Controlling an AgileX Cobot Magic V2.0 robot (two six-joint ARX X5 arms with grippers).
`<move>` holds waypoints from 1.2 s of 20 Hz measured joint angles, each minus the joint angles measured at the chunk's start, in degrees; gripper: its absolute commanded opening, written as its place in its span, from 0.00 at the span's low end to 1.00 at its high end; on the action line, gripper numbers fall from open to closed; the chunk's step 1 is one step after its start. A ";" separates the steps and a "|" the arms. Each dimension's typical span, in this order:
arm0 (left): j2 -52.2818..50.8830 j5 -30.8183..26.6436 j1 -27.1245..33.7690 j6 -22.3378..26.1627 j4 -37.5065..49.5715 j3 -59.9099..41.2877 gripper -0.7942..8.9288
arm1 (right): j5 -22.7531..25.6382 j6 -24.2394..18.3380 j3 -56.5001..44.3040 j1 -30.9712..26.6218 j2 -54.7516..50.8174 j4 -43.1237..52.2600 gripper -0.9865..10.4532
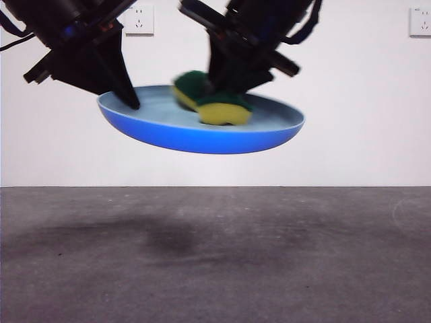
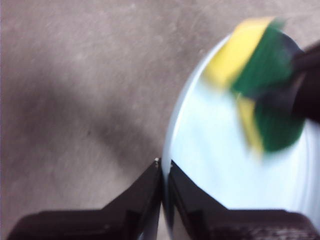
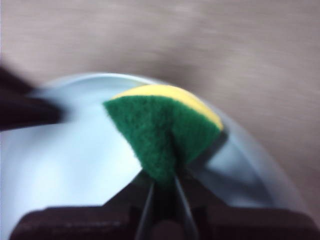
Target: Pick up the plate,pick up the cloth,clean the plate with the cloth
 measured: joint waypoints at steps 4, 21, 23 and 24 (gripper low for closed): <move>0.00 0.35 0.07 -1.66 6.14 0.00 0.07 | -3.34 0.22 0.07 3.67 0.22 -2.43 0.07; 0.11 8.31 0.85 -3.28 -3.41 0.00 0.07 | 21.29 -2.43 0.39 1.95 -2.80 -3.34 0.07; 0.11 8.70 0.55 -3.37 -2.58 0.00 0.07 | 14.45 -2.40 0.39 1.92 -2.80 0.48 0.07; 0.11 8.94 0.39 -3.34 -1.77 0.00 0.07 | 11.17 -2.40 0.42 1.90 -2.80 1.64 0.07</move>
